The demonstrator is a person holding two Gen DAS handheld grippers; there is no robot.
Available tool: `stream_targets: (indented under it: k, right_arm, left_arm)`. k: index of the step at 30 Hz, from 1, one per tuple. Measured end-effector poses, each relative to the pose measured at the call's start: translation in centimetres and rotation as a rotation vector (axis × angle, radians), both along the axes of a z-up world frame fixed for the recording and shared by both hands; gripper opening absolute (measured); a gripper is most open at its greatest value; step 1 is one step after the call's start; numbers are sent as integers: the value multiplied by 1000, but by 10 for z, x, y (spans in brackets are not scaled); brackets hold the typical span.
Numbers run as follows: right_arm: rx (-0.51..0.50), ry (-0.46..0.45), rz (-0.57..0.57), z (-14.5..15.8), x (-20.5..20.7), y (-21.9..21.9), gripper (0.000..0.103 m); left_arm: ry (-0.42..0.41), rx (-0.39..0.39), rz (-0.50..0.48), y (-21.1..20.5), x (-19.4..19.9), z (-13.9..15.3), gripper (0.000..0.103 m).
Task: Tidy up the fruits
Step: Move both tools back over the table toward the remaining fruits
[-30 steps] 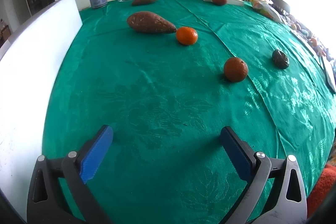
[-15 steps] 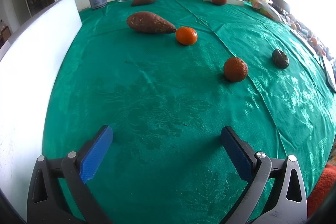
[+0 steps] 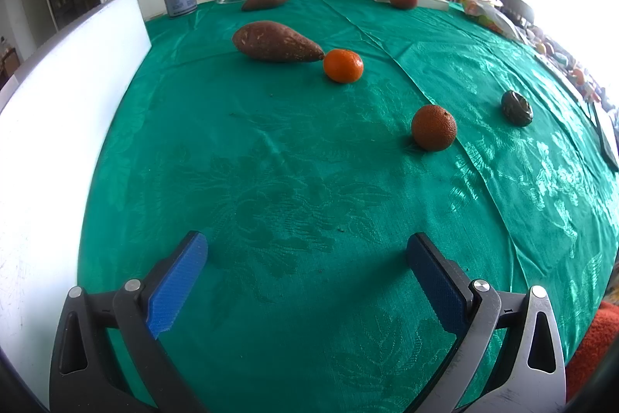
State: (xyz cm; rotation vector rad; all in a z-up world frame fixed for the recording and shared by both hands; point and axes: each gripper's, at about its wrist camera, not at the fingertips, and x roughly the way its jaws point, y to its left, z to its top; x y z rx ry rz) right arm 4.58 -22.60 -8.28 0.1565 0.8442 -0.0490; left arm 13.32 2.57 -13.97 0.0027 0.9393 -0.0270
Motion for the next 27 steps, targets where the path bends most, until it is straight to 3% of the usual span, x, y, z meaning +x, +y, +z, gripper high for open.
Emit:
stream_targets:
  k: [27]
  right_arm:
    - [26,0,-1,-1,0,-3,101]
  left_arm:
    - [0,-1,0,0,0,0,102]
